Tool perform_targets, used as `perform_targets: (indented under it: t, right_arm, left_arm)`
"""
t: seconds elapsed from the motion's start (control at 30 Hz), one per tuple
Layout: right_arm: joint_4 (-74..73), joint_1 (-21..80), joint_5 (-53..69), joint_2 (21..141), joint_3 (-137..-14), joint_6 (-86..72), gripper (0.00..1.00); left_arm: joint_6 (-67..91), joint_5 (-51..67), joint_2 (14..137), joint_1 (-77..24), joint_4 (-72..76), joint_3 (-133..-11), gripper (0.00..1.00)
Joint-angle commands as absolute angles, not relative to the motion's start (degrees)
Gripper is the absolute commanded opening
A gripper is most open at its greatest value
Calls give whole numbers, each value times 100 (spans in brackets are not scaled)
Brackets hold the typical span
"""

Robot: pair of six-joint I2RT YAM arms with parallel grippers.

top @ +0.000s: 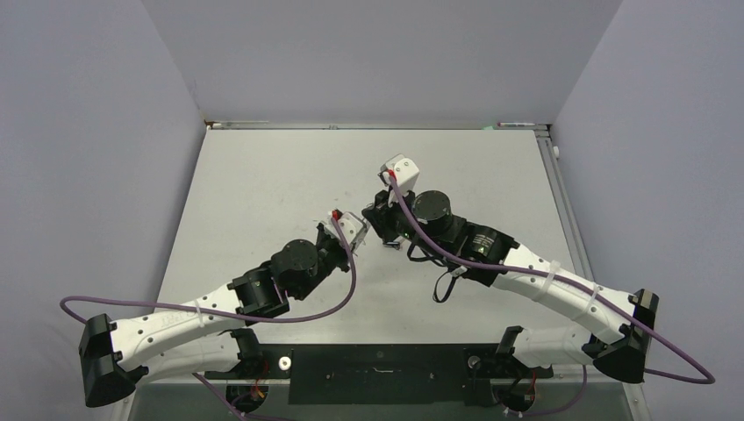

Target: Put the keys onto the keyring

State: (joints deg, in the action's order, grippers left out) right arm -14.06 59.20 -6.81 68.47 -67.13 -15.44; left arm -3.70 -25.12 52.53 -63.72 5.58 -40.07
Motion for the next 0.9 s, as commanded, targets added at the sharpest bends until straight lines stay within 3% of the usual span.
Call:
perform_targets:
  t: [0.0, 0.43, 0.87]
  right_arm:
    - [-1356, 6010, 299, 7032, -6866, -1590, 5]
    - [-1106, 6143, 1679, 6896, -6550, -934, 5]
    - [-1022, 6137, 99, 6705, -6541, -1123, 5]
  left_arm:
    - [-430, -2389, 5184, -6416, 731, -4557, 0]
    - [-84, -1738, 4884, -6339, 196, -4991, 0]
    - [-35, -1156, 4563, -6320, 9, -4937, 0]
